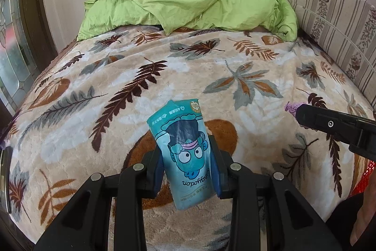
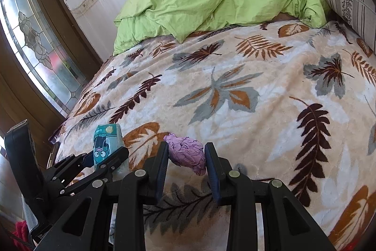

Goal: Collect trash
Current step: 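Hold the teal packet in the left gripper while the right gripper holds the purple wrapper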

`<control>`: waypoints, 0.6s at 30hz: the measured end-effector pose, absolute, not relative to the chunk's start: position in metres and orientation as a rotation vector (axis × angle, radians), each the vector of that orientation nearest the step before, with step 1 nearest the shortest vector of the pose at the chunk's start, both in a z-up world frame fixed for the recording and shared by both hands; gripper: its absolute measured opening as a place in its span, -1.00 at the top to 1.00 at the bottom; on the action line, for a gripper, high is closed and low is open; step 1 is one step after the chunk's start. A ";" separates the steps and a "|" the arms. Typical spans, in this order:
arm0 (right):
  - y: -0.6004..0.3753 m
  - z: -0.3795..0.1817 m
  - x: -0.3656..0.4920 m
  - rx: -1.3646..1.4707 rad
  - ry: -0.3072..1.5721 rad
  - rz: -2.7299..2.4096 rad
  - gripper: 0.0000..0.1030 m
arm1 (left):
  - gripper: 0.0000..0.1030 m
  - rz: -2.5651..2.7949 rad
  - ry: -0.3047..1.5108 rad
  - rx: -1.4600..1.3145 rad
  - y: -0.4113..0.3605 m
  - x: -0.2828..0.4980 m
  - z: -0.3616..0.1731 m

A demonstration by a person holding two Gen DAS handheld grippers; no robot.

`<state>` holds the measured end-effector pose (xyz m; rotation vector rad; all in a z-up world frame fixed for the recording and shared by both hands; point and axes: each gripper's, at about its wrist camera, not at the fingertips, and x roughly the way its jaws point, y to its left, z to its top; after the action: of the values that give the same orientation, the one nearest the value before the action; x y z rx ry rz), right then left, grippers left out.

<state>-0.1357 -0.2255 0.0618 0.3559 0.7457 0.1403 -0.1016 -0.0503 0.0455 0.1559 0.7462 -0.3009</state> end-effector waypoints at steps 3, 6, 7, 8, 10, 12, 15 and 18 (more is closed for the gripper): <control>-0.226 0.061 -0.135 0.353 0.744 0.134 0.35 | 0.38 -0.297 0.737 0.167 -0.052 -0.102 0.046; -0.226 0.062 -0.137 0.351 0.738 0.128 0.35 | 0.38 -0.295 0.731 0.176 -0.053 -0.104 0.045; -0.227 0.062 -0.137 0.350 0.736 0.127 0.35 | 0.38 -0.291 0.728 0.184 -0.053 -0.103 0.045; -0.227 0.063 -0.138 0.350 0.734 0.124 0.35 | 0.38 -0.289 0.729 0.187 -0.053 -0.103 0.044; -0.228 0.063 -0.139 0.351 0.733 0.121 0.35 | 0.38 -0.295 0.740 0.175 -0.052 -0.102 0.044; -0.228 0.063 -0.138 0.354 0.734 0.119 0.35 | 0.38 -0.294 0.737 0.180 -0.052 -0.103 0.045; -0.228 0.063 -0.138 0.349 0.735 0.120 0.35 | 0.38 -0.295 0.729 0.190 -0.051 -0.103 0.046; -0.228 0.063 -0.138 0.345 0.735 0.119 0.35 | 0.38 -0.297 0.740 0.190 -0.053 -0.101 0.044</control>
<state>-0.1376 -0.2276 0.0625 0.3450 0.7354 0.1194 -0.1009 -0.0530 0.0436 0.1896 0.7399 -0.2968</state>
